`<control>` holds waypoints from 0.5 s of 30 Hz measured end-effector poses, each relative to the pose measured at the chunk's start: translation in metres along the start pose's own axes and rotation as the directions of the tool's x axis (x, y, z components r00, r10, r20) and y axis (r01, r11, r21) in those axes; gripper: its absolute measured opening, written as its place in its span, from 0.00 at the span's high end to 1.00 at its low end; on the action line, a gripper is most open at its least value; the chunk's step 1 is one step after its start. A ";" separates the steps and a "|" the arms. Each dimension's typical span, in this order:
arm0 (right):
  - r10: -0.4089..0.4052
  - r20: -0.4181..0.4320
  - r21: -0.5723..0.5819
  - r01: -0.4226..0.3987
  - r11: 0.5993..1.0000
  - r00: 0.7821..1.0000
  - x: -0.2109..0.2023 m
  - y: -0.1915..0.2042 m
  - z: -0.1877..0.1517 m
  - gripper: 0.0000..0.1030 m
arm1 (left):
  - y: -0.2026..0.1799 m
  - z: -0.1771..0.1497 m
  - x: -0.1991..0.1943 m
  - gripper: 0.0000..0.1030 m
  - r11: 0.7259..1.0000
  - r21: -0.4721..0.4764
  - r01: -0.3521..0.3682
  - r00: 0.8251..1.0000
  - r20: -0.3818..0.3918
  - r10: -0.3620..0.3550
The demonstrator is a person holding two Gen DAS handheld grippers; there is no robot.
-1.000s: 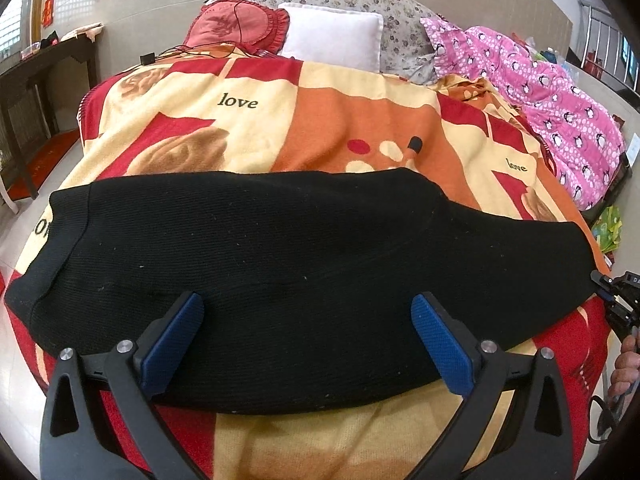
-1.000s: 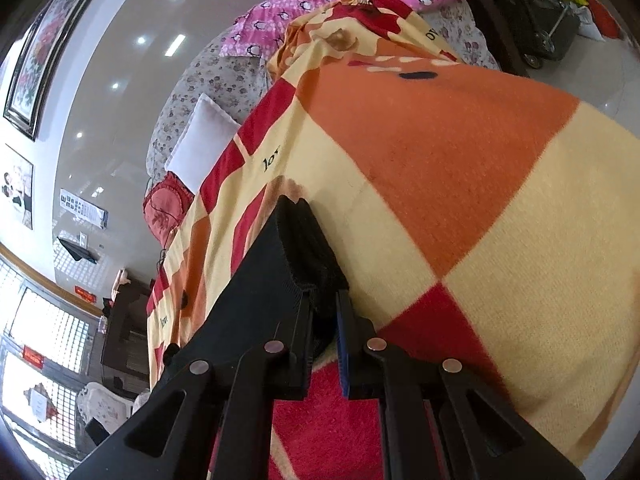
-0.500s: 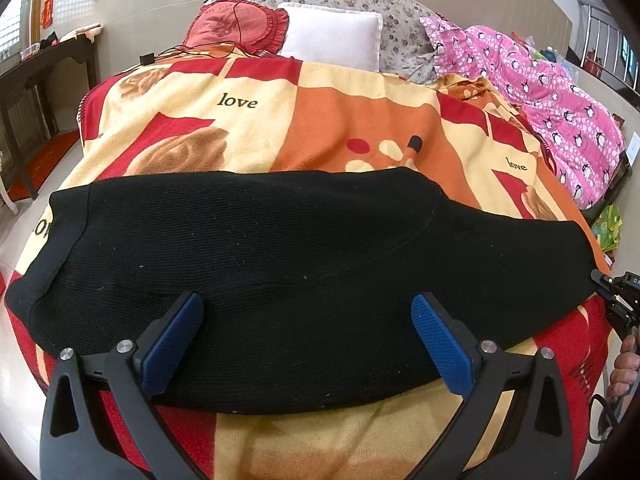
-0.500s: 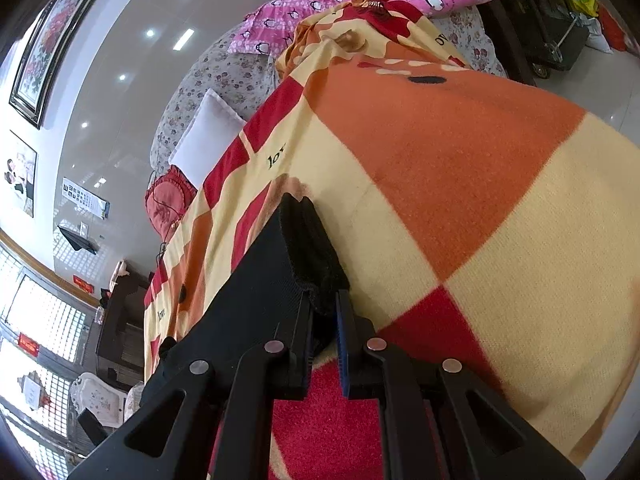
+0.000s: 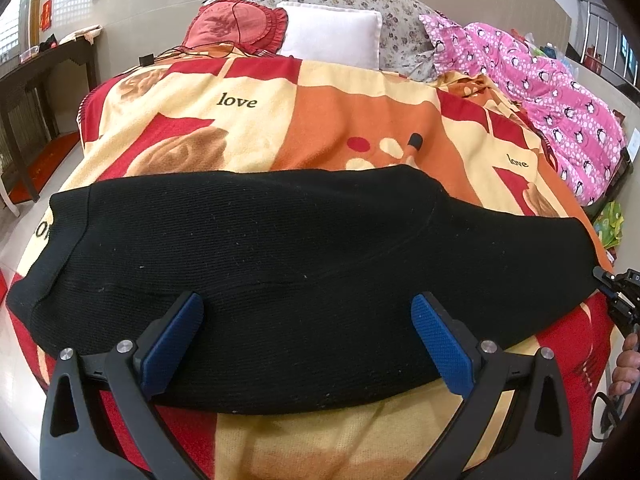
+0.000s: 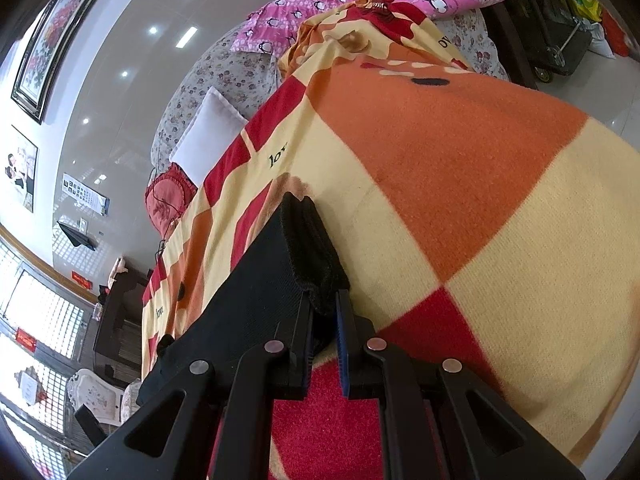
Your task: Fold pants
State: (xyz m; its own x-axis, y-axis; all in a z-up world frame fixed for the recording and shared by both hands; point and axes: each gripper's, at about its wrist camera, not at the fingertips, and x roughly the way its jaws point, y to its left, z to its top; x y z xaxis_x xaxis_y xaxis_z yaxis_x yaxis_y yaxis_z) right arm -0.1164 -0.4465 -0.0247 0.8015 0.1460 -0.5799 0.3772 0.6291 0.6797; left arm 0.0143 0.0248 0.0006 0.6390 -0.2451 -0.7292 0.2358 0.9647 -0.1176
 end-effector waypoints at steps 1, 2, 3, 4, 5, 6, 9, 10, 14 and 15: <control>0.000 0.001 -0.001 0.000 1.000 1.000 0.000 0.000 0.000 0.93 | 0.000 0.000 0.000 0.00 1.000 0.000 0.000 1.000 0.000 0.000; 0.000 0.001 -0.001 0.000 1.000 1.000 0.000 0.000 0.000 0.93 | 0.000 0.000 0.000 0.00 1.000 0.001 -0.001 1.000 0.000 0.001; 0.000 0.001 -0.002 0.000 1.000 1.000 0.000 0.000 0.000 0.93 | 0.000 0.000 0.000 0.00 1.000 0.002 -0.003 1.000 -0.001 0.003; 0.000 0.001 -0.001 0.000 1.000 1.000 0.000 0.000 0.000 0.93 | 0.000 0.000 0.000 0.00 1.000 0.002 -0.003 1.000 -0.001 0.003; 0.000 0.001 -0.002 0.000 1.000 1.000 0.000 0.000 0.000 0.93 | 0.000 0.000 0.001 0.00 1.000 0.003 -0.004 1.000 -0.002 0.004; 0.000 0.000 -0.001 0.000 1.000 1.000 0.000 0.000 0.000 0.93 | -0.001 0.000 0.001 0.00 1.000 0.004 -0.005 1.000 -0.002 0.005; 0.000 0.002 -0.001 0.000 1.000 1.000 0.000 0.000 0.000 0.93 | -0.001 0.000 0.001 0.00 1.000 0.011 -0.013 1.000 -0.006 0.013; -0.001 0.002 0.000 0.001 1.000 1.000 0.000 0.001 0.000 0.93 | -0.002 0.000 0.001 0.00 1.000 0.013 -0.015 1.000 -0.007 0.015; 0.000 0.002 -0.002 0.000 1.000 1.000 0.000 0.001 0.000 0.93 | -0.002 0.000 0.001 0.00 1.000 0.016 -0.018 1.000 -0.008 0.018; 0.000 0.002 -0.002 0.000 1.000 1.000 0.000 0.001 0.000 0.93 | -0.002 0.000 0.002 0.00 1.000 0.015 -0.017 1.000 -0.008 0.017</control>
State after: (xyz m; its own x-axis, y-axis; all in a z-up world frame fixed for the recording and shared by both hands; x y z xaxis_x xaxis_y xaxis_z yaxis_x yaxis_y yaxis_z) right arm -0.1165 -0.4459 -0.0244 0.8024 0.1442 -0.5790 0.3762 0.6309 0.6785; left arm 0.0146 0.0220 -0.0003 0.6374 -0.2276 -0.7361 0.2358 0.9672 -0.0948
